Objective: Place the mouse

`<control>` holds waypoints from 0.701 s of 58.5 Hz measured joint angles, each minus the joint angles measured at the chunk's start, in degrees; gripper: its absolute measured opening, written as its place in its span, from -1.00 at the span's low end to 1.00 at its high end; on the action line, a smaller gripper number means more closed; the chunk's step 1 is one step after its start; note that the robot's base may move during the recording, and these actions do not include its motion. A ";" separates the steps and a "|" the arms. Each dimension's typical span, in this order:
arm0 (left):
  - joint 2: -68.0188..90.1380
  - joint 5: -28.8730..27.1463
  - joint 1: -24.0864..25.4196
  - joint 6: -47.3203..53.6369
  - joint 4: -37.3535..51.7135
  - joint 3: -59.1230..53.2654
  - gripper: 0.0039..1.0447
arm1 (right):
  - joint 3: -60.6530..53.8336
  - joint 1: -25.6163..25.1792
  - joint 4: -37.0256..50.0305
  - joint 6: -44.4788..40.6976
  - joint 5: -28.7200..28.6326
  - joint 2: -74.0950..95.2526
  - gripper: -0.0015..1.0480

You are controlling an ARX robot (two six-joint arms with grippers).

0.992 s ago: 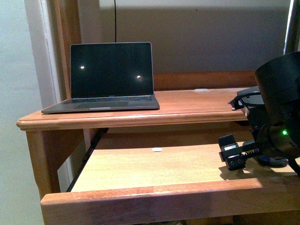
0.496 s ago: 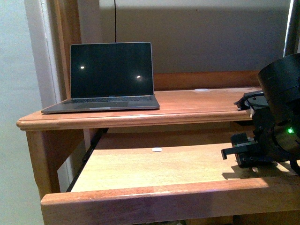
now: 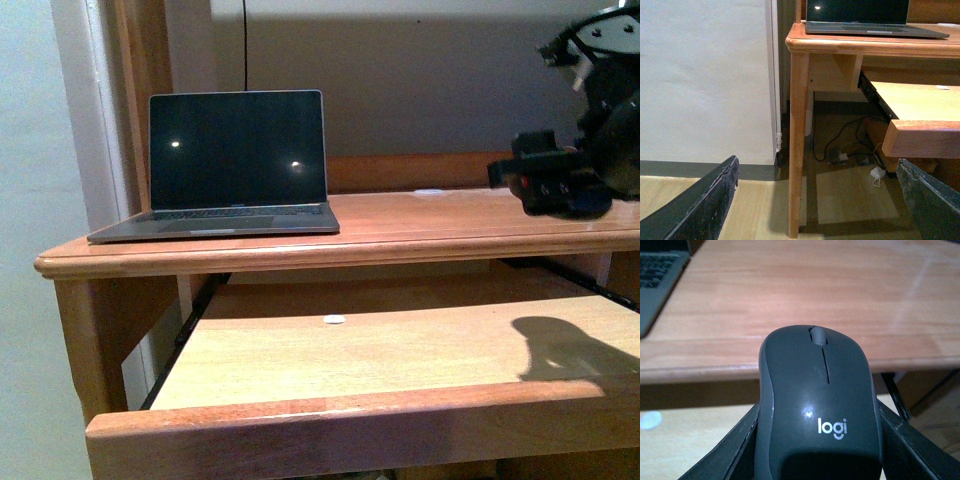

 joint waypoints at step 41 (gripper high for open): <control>0.00 0.00 0.00 0.00 0.00 0.00 0.86 | 49.90 6.23 -13.75 -3.85 9.40 40.28 0.07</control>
